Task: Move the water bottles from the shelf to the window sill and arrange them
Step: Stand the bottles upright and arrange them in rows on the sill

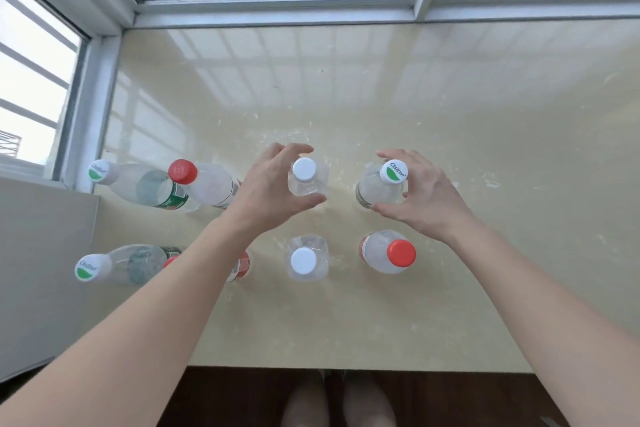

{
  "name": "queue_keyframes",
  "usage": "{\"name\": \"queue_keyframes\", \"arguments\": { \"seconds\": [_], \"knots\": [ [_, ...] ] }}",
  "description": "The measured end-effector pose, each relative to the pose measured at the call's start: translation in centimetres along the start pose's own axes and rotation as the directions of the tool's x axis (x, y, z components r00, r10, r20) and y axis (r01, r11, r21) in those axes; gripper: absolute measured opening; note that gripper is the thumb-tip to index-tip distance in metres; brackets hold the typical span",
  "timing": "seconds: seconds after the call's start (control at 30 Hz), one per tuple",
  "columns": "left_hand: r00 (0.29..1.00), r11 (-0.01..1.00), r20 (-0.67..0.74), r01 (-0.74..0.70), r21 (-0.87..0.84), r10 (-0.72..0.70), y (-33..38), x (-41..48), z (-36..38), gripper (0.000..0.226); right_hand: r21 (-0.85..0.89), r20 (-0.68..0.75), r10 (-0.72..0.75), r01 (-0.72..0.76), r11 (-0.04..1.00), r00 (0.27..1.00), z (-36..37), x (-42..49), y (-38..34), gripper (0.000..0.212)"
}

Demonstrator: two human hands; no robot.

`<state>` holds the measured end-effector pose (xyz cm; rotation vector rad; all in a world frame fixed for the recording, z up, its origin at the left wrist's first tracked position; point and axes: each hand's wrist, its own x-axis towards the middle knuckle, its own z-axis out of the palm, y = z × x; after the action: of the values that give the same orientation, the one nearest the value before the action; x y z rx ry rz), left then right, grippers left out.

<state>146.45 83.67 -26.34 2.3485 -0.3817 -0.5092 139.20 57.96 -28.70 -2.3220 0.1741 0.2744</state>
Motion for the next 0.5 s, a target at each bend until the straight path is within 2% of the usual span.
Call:
{"name": "queue_keyframes", "arguments": {
  "seconds": [0.13, 0.33, 0.5],
  "knots": [
    [0.997, 0.995, 0.08, 0.002, -0.1, 0.006, -0.39, 0.16, -0.64, 0.079, 0.007, 0.017, 0.0, 0.0, 1.0, 1.0, -0.12, 0.13, -0.01, 0.07],
    [0.995, 0.991, -0.041, 0.088, -0.103, -0.092, -0.05, 0.05, -0.16, 0.068, 0.006, 0.001, -0.023, 0.023, 1.0, 1.0, -0.36, 0.18, -0.25, 0.068],
    [0.994, 0.996, 0.102, 0.046, -0.075, -0.038, -0.34, 0.47, -1.08, 0.06, -0.01, 0.001, -0.025, 0.025, 1.0, 1.0, -0.23, 0.26, -0.28, 0.065]
  ]
}}
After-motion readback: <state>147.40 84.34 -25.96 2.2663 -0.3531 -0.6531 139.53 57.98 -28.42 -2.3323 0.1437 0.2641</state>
